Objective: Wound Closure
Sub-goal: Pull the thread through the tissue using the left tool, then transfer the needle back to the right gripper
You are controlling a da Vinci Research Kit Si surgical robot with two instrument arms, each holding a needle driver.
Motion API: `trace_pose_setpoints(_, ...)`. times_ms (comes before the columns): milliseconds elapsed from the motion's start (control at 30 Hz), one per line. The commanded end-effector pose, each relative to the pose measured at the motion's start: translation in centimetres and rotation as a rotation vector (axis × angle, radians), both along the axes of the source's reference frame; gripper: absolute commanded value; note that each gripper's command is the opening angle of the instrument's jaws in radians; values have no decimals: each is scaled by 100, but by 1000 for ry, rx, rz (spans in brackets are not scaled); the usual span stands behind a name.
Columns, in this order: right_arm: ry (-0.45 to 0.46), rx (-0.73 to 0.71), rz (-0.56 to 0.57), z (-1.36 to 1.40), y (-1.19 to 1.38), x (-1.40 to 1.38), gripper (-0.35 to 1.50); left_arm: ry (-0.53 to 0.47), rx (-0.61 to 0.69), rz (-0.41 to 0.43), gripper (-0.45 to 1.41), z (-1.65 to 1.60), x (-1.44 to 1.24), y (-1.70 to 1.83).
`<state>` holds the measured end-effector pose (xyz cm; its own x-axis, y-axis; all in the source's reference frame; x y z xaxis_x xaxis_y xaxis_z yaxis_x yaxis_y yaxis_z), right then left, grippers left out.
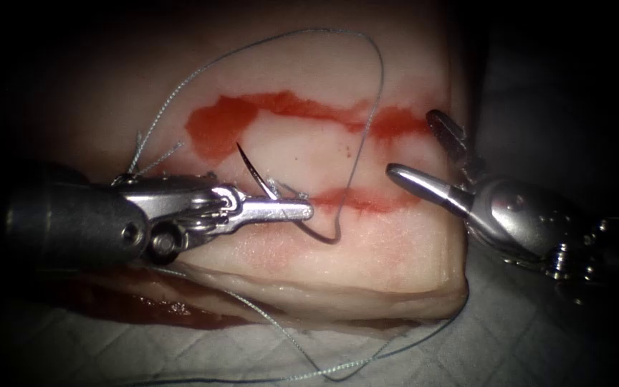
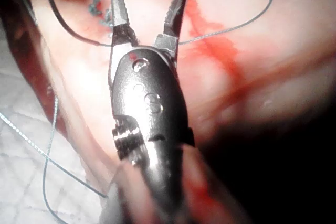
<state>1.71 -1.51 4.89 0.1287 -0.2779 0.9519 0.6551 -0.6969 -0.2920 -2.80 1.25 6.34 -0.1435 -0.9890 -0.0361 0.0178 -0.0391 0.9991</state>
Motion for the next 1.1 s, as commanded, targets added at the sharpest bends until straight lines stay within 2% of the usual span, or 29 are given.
trace_pose_setpoints(33, -5, -3, 6, 6, 3, 10, 89, -4, 0, -5, -45, 1, -2, 2)
trace_pose_setpoints(67, -10, -4, 14, 7, 3, 13, 92, -10, -12, -21, -45, -7, 7, 7)
trace_pose_setpoints(133, -15, -10, 17, 6, 1, 16, 99, -12, -146, -37, -45, -28, 25, 19)
trace_pose_setpoints(200, -4, 3, 17, 5, -1, 17, 108, -10, -168, -49, -45, -41, 32, 25)
trace_pose_setpoints(300, 2, 11, 21, 5, -3, 20, 118, 3, -298, -96, -45, -69, 48, 39)
trace_pose_setpoints(333, 9, 20, 23, 5, -4, 21, 118, 25, -452, -125, -45, -84, 57, 47)
trace_pose_setpoints(367, 16, 28, 24, 5, -4, 22, 119, 45, -544, -143, -45, -91, 62, 51)
trace_pose_setpoints(433, 31, 45, 27, 5, -5, 23, 121, 158, -807, -214, -45, -104, 72, 60)
trace_pose_setpoints(467, 47, 76, 43, 5, -5, 23, 121, 318, -1019, -289, -45, -110, 76, 61)
trace_pose_setpoints(500, 54, 92, 55, 5, -5, 23, 121, 396, -1097, -317, -45, -111, 76, 60)
trace_pose_setpoints(567, 99, 165, 97, 4, -8, 23, 119, 454, -1288, -315, -45, -109, 70, 56)
trace_pose_setpoints(633, 144, 229, 131, 2, -12, 23, 114, 459, -1427, -265, -45, -102, 61, 49)
trace_pose_setpoints(667, 180, 305, 145, -1, -17, 23, 118, 449, -1549, -187, -45, -89, 47, 39)
trace_pose_setpoints(700, 246, 465, 103, -5, -23, 25, 113, 439, -1678, -92, -45, -70, 32, 23)
trace_pose_setpoints(733, 260, 536, 105, -7, -25, 26, 108, 444, -1720, -48, -45, -60, 25, 15)
trace_pose_setpoints(767, 261, 581, 100, -9, -27, 27, 94, 452, -1754, -1, -45, -50, 19, 7)
trace_pose_setpoints(800, 299, 656, 108, -11, -30, 29, 84, 447, -1796, 44, -45, -41, 13, -1)
trace_pose_setpoints(833, 372, 745, 130, -13, -34, 30, 84, 427, -1844, 102, -45, -28, 5, -11)
trace_pose_setpoints(867, 405, 779, 119, -15, -41, 32, 87, 394, -1947, 195, -45, -12, -4, -25)
trace_pose_setpoints(900, 423, 797, 63, -17, -46, 35, 89, 353, -1993, 272, -45, 0, -12, -36)
trace_pose_setpoints(967, 497, 886, 45, -18, -52, 40, 89, 311, -2074, 313, -45, 6, -18, -43)
trace_pose_setpoints(1100, 501, 884, 44, -15, -55, 45, 89, 300, -2135, 336, -45, 2, -20, -45)
